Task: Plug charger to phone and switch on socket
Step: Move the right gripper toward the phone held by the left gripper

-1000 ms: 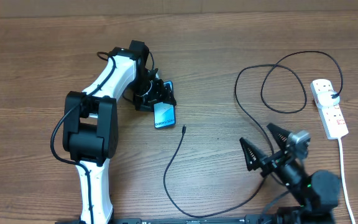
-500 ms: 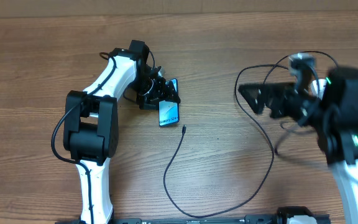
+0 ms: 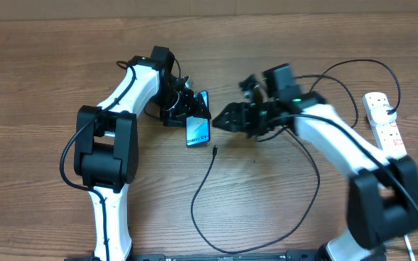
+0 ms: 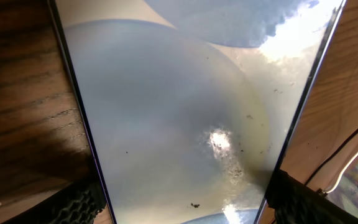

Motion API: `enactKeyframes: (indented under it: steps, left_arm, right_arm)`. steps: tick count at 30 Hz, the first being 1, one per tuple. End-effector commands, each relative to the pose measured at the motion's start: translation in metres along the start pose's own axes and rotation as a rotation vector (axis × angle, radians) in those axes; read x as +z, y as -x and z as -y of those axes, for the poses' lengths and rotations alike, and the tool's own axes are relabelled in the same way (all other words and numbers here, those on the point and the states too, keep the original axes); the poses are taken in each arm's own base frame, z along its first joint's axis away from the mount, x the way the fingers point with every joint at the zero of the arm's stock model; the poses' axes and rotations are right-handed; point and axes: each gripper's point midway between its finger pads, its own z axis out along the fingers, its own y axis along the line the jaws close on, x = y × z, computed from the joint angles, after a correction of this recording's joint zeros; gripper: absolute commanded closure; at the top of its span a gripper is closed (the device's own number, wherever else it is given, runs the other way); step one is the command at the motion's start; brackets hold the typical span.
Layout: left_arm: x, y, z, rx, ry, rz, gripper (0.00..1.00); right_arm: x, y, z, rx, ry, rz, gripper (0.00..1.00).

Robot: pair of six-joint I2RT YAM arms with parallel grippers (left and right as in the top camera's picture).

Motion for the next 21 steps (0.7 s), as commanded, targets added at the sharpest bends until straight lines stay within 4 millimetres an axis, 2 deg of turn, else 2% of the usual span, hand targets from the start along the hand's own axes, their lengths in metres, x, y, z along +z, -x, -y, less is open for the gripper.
enactKeyframes:
  steps: [1,7,9,11,12,13,16,21]
  left_arm:
    - [0.010,-0.004,0.001,0.013,-0.024,-0.032,0.20]
    - [0.010,-0.005,0.001,0.013,-0.024,-0.032,0.20]
    - [0.010,-0.005,0.004,0.014,-0.041,-0.036,0.20]
    - [0.010,-0.005,0.004,0.013,-0.041,-0.035,0.20]
    - [0.010,-0.005,0.004,0.011,-0.041,-0.034,0.20]
    - [0.010,-0.004,0.004,0.003,-0.039,-0.032,0.18]
    - [0.010,-0.002,0.004,0.001,-0.039,-0.025,0.13]
    - [0.010,0.002,-0.011,-0.071,0.049,0.001,0.12]
  right_arm:
    - [0.034,-0.001,0.007,0.054,0.004,-0.035,0.17]
    - [0.090,0.001,0.005,-0.066,0.022,-0.022,0.17]
    - [0.106,0.008,0.018,-0.043,-0.068,0.033,0.16]
    - [0.112,0.016,0.028,-0.017,-0.130,0.086,0.14]
    - [0.112,0.017,0.032,-0.015,-0.150,0.097,0.05]
    - [0.111,0.017,0.032,-0.001,-0.155,0.096,0.00]
    - [0.102,0.016,0.029,0.028,-0.156,0.091,0.00]
    - [0.068,0.024,0.009,-0.046,-0.184,0.138,0.00]
